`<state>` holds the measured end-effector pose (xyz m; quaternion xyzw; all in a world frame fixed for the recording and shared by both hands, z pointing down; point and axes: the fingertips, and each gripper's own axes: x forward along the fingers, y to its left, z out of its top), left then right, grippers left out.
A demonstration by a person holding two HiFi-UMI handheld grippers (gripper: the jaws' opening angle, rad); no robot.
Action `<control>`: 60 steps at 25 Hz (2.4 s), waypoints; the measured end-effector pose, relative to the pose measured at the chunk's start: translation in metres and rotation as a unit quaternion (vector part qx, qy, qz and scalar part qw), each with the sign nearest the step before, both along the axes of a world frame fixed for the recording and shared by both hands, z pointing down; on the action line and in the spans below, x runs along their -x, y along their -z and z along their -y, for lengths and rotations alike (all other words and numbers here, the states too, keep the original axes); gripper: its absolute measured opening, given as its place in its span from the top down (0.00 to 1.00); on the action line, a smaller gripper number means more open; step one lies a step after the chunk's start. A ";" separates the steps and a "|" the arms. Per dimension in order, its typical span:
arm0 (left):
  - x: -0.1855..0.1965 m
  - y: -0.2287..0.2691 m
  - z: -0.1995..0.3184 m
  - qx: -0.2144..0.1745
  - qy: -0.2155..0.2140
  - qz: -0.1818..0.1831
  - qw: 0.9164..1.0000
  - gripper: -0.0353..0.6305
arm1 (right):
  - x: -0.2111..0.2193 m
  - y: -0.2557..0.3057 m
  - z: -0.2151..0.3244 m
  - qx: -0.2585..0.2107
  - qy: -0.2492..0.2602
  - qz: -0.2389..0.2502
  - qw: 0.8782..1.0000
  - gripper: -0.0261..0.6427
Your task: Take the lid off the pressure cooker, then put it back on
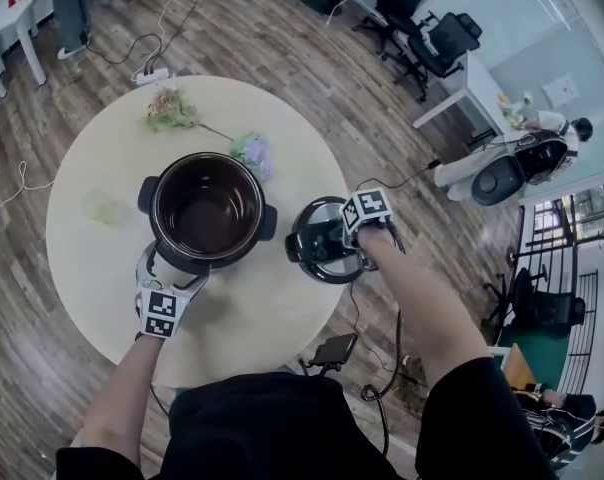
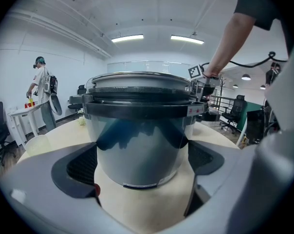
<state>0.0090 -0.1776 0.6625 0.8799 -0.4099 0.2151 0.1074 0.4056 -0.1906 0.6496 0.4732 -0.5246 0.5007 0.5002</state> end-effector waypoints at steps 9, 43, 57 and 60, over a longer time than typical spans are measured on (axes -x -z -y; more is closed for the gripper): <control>0.001 -0.004 -0.002 -0.006 -0.001 -0.005 1.000 0.08 | -0.001 0.135 0.089 -0.061 -0.004 -0.010 0.998 0.53; 0.000 -0.010 -0.003 0.007 -0.002 -0.004 1.000 0.09 | 0.350 0.134 0.106 0.002 0.221 0.021 0.975 0.53; 0.004 -0.013 -0.005 0.008 -0.002 -0.006 1.000 0.09 | 0.364 0.106 0.079 0.023 0.251 -0.011 0.968 0.53; 0.004 -0.013 -0.006 0.009 -0.002 -0.005 1.000 0.09 | 0.364 0.107 0.080 0.020 0.256 -0.010 0.966 0.53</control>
